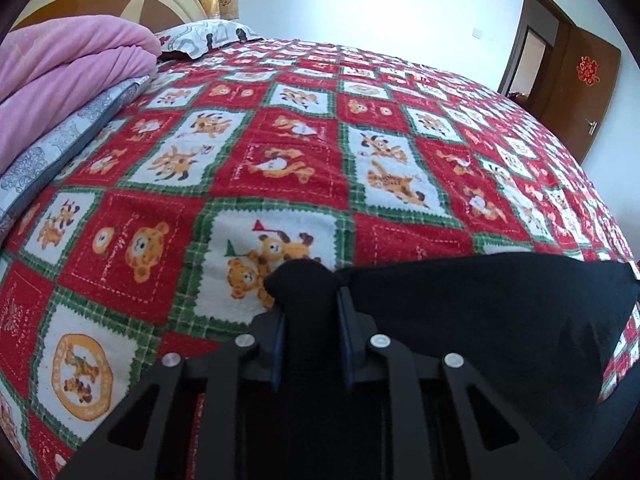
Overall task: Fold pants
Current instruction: 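Grasp the black pants' leg hem with the left tool while the right tool grasps the other hem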
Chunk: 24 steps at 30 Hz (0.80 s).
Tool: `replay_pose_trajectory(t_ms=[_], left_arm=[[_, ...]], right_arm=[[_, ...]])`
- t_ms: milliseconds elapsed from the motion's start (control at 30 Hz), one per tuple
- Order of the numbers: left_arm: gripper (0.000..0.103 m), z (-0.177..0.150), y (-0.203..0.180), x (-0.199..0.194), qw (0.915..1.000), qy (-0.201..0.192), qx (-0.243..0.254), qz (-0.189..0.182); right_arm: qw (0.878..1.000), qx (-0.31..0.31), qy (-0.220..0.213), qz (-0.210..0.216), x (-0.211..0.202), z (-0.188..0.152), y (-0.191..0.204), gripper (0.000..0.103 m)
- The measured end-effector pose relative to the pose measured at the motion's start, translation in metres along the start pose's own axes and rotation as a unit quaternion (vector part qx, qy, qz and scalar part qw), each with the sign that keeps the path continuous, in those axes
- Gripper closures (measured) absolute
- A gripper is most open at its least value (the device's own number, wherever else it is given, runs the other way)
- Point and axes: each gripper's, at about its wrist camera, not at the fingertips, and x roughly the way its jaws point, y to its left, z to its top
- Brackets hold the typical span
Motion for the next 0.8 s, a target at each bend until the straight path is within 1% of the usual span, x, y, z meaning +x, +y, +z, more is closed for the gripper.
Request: replay_pose_trajectory(t_ms=[200,267,433,567,600,667,700,733,800], left_arm=[[0.080,0.001,0.000,0.003,0.9999,0.003,-0.007,-0.007],[0.080,0.000,0.002,0.003,0.9999,0.002,-0.011,-0.013],[0.081,0.000,0.005,0.004,0.9994,-0.001,-0.023,-0.027],[0.081,0.000,0.005,0.004,0.9996,0.000,-0.019,-0.022],[0.081,0.000,0.005,0.004,0.9996,0.000,-0.018,-0.020],[0.081,0.000,0.004,0.004,0.9997,0.000,-0.016,-0.017],[0.081,0.000,0.003,0.004,0.9997,0.000,-0.015,-0.017],[0.081,0.000,0.003,0.004,0.9997,0.000,-0.016,-0.017],[0.081,0.000,0.003,0.004,0.9997,0.000,-0.015,-0.017]], right_arm=[[0.999,-0.030,0.024,0.009,0.041,0.010,0.005,0.032],[0.999,-0.033,0.032,0.022,0.051,0.011,0.005,0.032],[0.997,-0.029,0.047,0.050,0.065,0.015,0.000,0.032],[0.996,-0.029,0.050,0.063,0.071,0.017,-0.003,0.033],[0.996,-0.027,0.053,0.064,0.073,0.017,-0.003,0.035],[0.996,-0.031,0.054,0.066,0.074,0.017,-0.001,0.042],[0.996,-0.033,0.053,0.070,0.074,0.017,0.000,0.050],[0.995,-0.034,0.053,0.075,0.074,0.017,-0.001,0.053],[0.995,-0.035,0.054,0.076,0.073,0.019,-0.001,0.053]])
